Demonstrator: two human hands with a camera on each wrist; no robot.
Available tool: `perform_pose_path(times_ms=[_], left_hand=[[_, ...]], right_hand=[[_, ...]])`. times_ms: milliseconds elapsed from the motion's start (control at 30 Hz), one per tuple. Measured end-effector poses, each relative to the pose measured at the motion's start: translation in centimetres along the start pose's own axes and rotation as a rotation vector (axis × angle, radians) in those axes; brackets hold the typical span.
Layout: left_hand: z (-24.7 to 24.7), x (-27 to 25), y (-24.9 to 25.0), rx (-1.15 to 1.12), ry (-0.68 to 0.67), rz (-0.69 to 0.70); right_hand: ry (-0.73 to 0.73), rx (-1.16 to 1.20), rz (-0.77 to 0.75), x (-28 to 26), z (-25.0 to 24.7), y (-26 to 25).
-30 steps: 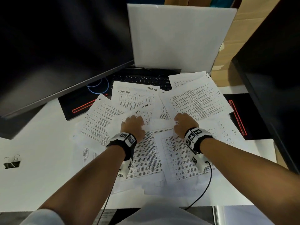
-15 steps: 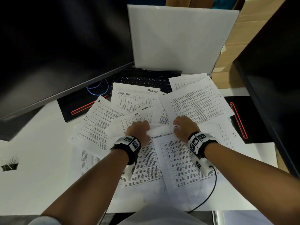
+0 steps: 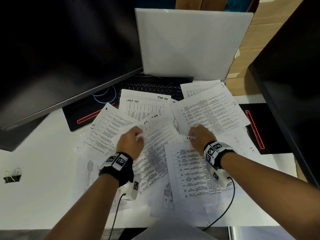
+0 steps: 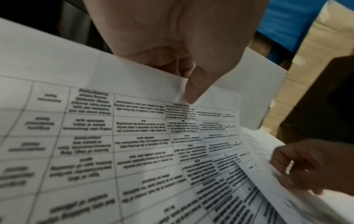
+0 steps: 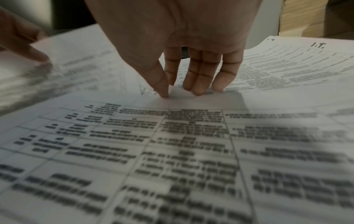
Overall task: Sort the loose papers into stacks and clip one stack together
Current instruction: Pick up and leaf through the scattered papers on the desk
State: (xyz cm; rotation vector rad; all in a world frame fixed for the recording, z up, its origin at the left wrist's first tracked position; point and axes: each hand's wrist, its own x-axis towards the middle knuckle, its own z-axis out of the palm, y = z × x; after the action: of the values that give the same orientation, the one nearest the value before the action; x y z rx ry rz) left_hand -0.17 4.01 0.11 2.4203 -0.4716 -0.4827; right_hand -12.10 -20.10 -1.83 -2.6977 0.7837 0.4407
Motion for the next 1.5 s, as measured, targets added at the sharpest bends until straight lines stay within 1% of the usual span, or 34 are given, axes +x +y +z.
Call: perform_pose_path(times_ms=[67, 133, 200, 267, 367, 433, 500, 567, 600, 633, 700, 733, 800, 867, 933, 1033, 1167, 1267, 1333, 1433, 1500], left_hand=[[-1.0, -0.1, -0.9, -0.047, 0.050, -0.062], [-1.7, -0.2, -1.5, -0.082, 0.060, -0.121], [-2.2, -0.3, -2.1, -0.125, 0.060, -0.188], [-2.4, -0.6, -2.7, -0.147, 0.062, -0.230], [-2.2, -1.0, -3.1, -0.138, 0.045, -0.240], [-1.9, -1.2, -3.1, -0.148, 0.016, -0.247], [-1.5, -1.3, -3.0, -0.170, -0.008, -0.263], [-1.2, -1.4, -2.9, -0.190, -0.029, -0.264], [-1.1, -1.4, -2.8, -0.195, -0.037, -0.259], [-0.9, -1.4, -2.8, -0.189, -0.041, -0.253], [-0.8, -1.4, -2.9, -0.176, -0.041, -0.255], [-0.8, -1.4, -2.9, -0.182, -0.046, -0.266], [-0.8, -1.5, -2.7, -0.192, -0.054, -0.276], [-0.7, -1.7, -2.1, -0.186, -0.066, -0.265], [-0.8, -2.0, -1.0, -0.222, -0.085, -0.261], [-1.1, -2.1, 0.3, -0.369, -0.013, -0.194], [-2.1, -1.4, 0.5, -0.521, 0.135, -0.056], [-3.4, -1.1, 1.8, -0.572, 0.197, 0.093], [-4.3, -0.6, 3.0, -0.601, 0.217, 0.171], [-5.3, 0.2, 4.0, -0.670, 0.238, 0.224], [-5.9, 0.6, 4.6, -0.694, 0.287, 0.240]], right_hand=[[0.020, -0.031, -0.002, 0.1, -0.2, 0.1], [0.036, -0.060, -0.007, 0.1, -0.5, 0.2], [0.072, -0.030, -0.013, 0.1, -0.9, 0.2], [0.134, 0.090, 0.009, 0.0, -1.5, 0.3], [0.234, 0.359, 0.075, 0.1, -2.6, 0.9], [0.233, 0.451, 0.087, 0.1, -3.4, 1.2], [0.146, 0.438, 0.066, 0.2, -4.1, 1.4], [0.077, 0.319, 0.047, 0.4, -4.6, 1.7], [0.084, 0.257, 0.045, 0.6, -4.9, 1.7], [0.126, 0.231, 0.038, 0.8, -5.2, 1.8], [0.206, 0.227, 0.016, 1.1, -6.0, 1.6], [0.219, 0.202, -0.005, 1.2, -6.4, 1.4], [0.198, 0.148, -0.029, 1.3, -7.1, 0.9], [0.209, 0.181, -0.025, 1.4, -7.9, 0.1], [0.218, 0.239, -0.056, 1.4, -8.7, -0.8], [0.209, 0.358, -0.129, 1.7, -10.1, -2.3], [0.284, 0.444, -0.207, 1.7, -12.6, -3.9], [0.280, 0.485, -0.352, 1.1, -14.2, -5.3], [0.249, 0.538, -0.420, 0.6, -15.2, -6.4], [0.235, 0.557, -0.511, -0.1, -16.5, -7.8], [0.235, 0.597, -0.534, -0.5, -17.2, -8.5]])
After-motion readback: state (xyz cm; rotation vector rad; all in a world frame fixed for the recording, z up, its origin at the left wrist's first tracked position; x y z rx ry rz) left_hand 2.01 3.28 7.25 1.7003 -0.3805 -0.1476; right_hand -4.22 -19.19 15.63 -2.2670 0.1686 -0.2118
